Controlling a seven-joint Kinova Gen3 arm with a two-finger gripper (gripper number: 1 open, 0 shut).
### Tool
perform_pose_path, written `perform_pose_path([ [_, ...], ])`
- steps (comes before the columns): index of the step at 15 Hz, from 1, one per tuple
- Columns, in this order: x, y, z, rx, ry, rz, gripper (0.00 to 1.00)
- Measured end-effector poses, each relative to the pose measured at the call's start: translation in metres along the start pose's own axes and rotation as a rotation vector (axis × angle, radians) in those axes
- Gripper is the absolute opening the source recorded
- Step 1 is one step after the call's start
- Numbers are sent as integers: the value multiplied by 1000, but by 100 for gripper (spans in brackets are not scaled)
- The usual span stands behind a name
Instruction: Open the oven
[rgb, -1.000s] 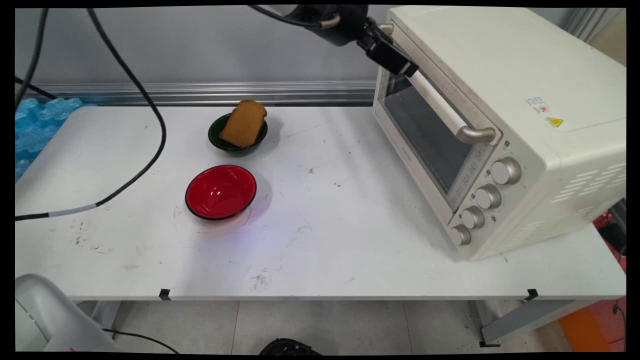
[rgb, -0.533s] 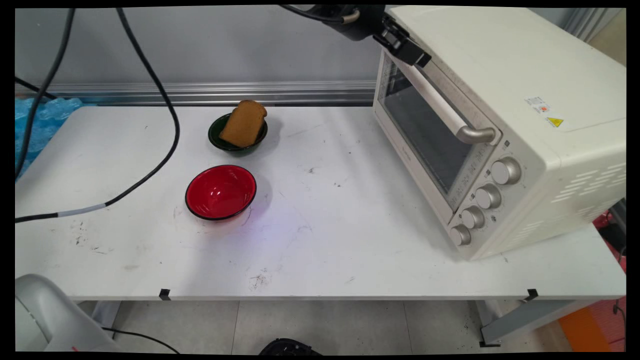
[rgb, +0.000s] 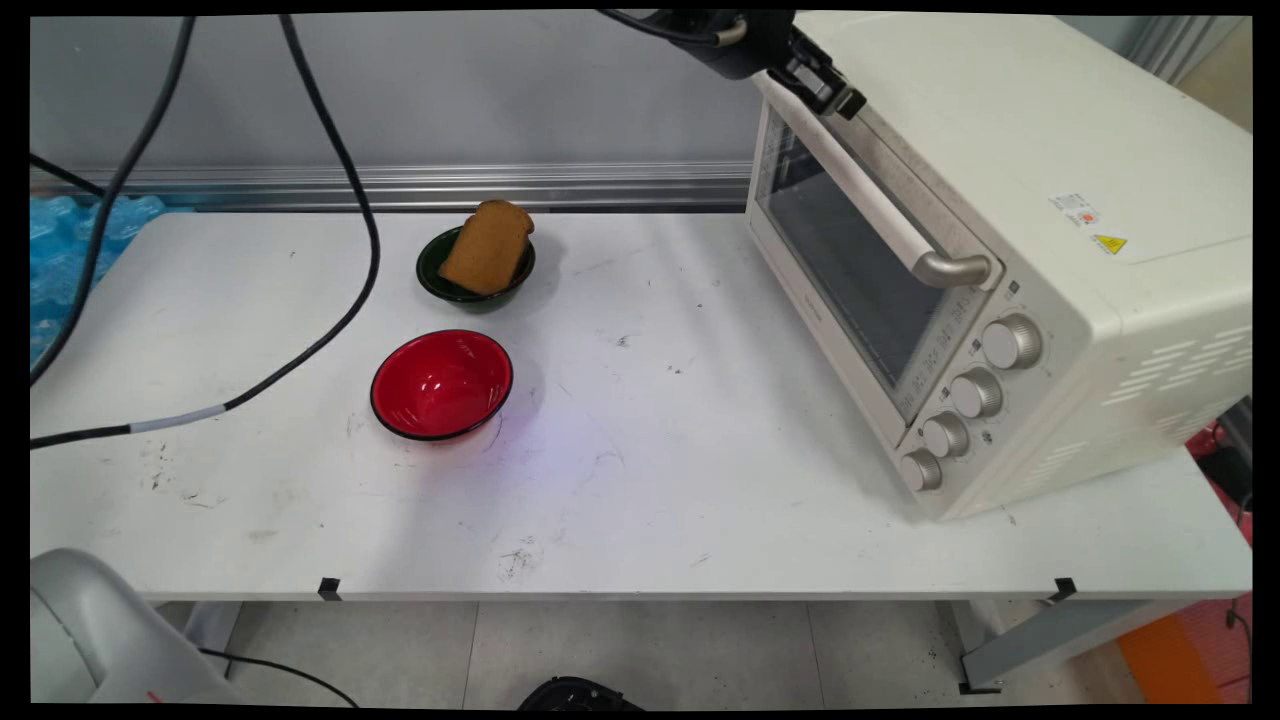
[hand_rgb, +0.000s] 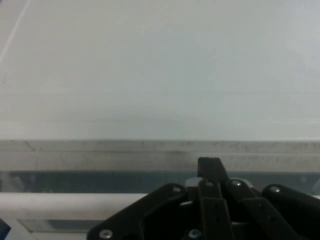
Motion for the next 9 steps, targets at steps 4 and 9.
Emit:
perform_pose_path([
  [4,3,1,10,11,-31,-9,0],
  [9,6,2,23,21,-65,-24,0],
])
